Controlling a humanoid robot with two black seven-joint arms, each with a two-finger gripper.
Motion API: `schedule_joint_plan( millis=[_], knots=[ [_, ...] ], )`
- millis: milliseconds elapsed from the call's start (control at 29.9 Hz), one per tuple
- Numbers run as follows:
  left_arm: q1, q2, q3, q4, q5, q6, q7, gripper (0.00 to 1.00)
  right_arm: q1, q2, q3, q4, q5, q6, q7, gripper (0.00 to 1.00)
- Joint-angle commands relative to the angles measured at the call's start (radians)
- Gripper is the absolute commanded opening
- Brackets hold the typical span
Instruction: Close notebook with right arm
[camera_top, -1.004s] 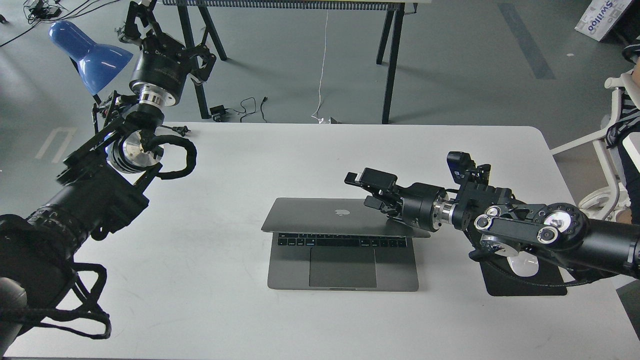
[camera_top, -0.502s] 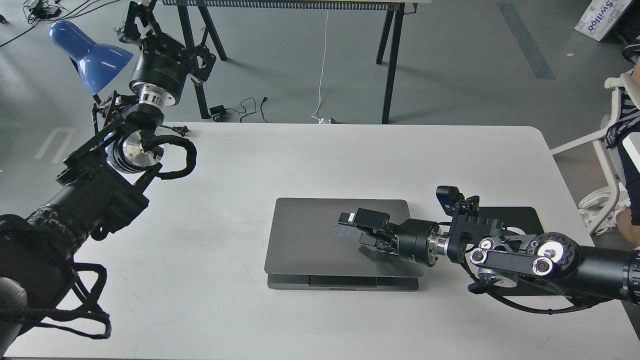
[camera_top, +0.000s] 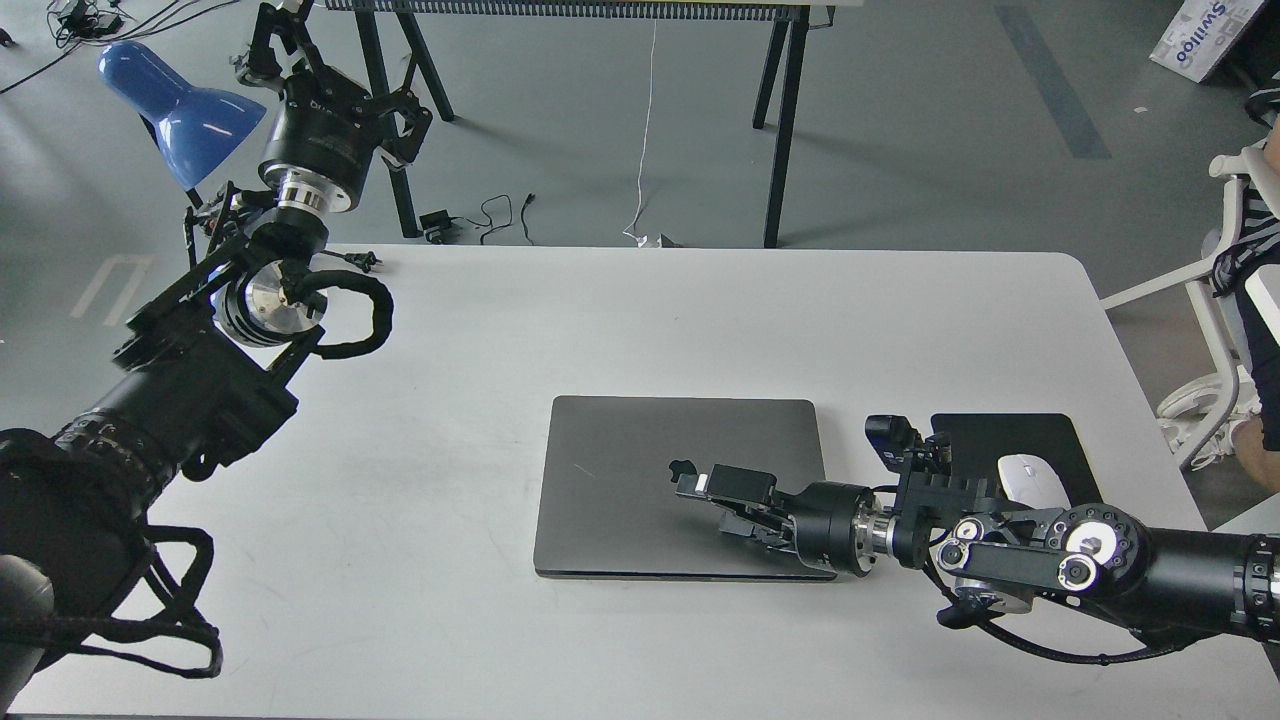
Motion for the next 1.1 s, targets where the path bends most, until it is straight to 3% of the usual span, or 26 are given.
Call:
schedule_joint_plan(
  millis=[0,402,770,1071],
  knots=[
    [0.000,0.000,0.000,-0.001,0.000,-0.001,0.000,1.00,-0.013,-0.001,-0.005,-0.007,-0.002,0.000,0.000,0.99],
    [0.000,0.000,0.000,0.000,0.000,0.001,0.000,1.00,0.005,-0.010,0.039,-0.007,0.005,0.000,0.005,0.99],
    [0.000,0.000,0.000,0.000,0.000,0.001,0.000,1.00,0.088,-0.073,0.414,0.016,0.015,0.015,0.003,0.99],
    [0.000,0.000,0.000,0.000,0.000,0.001,0.000,1.00,0.088,-0.056,0.728,-0.054,0.022,-0.029,0.000,0.99]
  ],
)
